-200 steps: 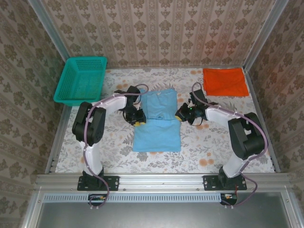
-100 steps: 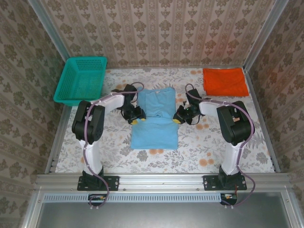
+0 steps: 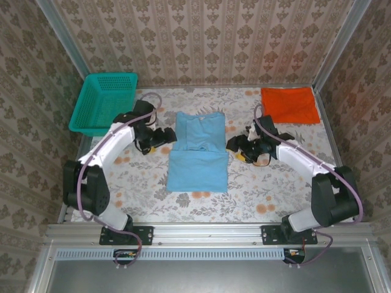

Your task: Fold and stack the t-shirts

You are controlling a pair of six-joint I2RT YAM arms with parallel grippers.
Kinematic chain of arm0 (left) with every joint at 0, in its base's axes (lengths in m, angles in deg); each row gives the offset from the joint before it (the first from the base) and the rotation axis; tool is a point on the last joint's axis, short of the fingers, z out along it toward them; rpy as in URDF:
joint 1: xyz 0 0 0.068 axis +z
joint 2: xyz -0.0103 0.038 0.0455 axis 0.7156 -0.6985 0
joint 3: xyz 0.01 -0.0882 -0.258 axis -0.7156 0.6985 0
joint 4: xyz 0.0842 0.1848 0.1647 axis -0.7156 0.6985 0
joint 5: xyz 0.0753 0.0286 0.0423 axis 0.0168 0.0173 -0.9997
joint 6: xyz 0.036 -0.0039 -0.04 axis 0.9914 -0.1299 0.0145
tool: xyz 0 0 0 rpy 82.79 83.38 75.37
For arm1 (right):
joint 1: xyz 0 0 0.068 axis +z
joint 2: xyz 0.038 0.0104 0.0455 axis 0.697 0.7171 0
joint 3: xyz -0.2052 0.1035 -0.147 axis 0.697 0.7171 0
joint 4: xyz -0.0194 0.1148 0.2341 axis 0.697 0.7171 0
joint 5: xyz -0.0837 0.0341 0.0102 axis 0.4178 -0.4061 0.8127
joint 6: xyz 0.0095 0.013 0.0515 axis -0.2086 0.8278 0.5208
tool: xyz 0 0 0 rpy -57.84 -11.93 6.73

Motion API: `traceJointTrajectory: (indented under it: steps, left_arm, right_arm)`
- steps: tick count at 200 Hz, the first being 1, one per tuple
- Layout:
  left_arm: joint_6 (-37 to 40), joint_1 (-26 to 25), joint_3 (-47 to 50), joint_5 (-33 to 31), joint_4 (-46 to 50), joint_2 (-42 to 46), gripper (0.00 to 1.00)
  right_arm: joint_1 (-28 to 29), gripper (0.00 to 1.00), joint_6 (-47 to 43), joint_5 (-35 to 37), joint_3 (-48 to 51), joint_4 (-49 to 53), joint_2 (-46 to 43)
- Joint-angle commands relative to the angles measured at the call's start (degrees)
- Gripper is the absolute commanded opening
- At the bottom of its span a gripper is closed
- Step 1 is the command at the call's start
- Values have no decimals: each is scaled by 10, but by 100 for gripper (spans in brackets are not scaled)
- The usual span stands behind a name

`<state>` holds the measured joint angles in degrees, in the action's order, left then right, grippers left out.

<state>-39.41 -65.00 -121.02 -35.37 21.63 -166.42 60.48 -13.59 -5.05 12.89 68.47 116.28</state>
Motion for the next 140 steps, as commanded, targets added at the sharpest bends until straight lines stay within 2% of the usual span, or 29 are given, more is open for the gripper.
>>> traceJointTrajectory:
  steps: [1,10,32,48,85,140]
  left_arm:
    - [20,-1,72,38,52,15,75]
    - [17,-2,105,56,49,23,68]
    - [-3,-6,178,82,25,49,56]
    - [-22,-7,218,99,3,64,55]
    - [-55,-7,271,129,-50,57,55]
    - [-92,-7,299,140,-104,33,45]
  right_arm:
    - [35,63,-35,-6,39,83,-10]
    - [53,62,-38,-7,46,96,-10]
    - [100,55,-32,3,59,96,1]
    - [121,52,-21,16,65,89,13]
    - [129,44,-10,32,71,88,37]
    - [134,41,-26,48,77,110,53]
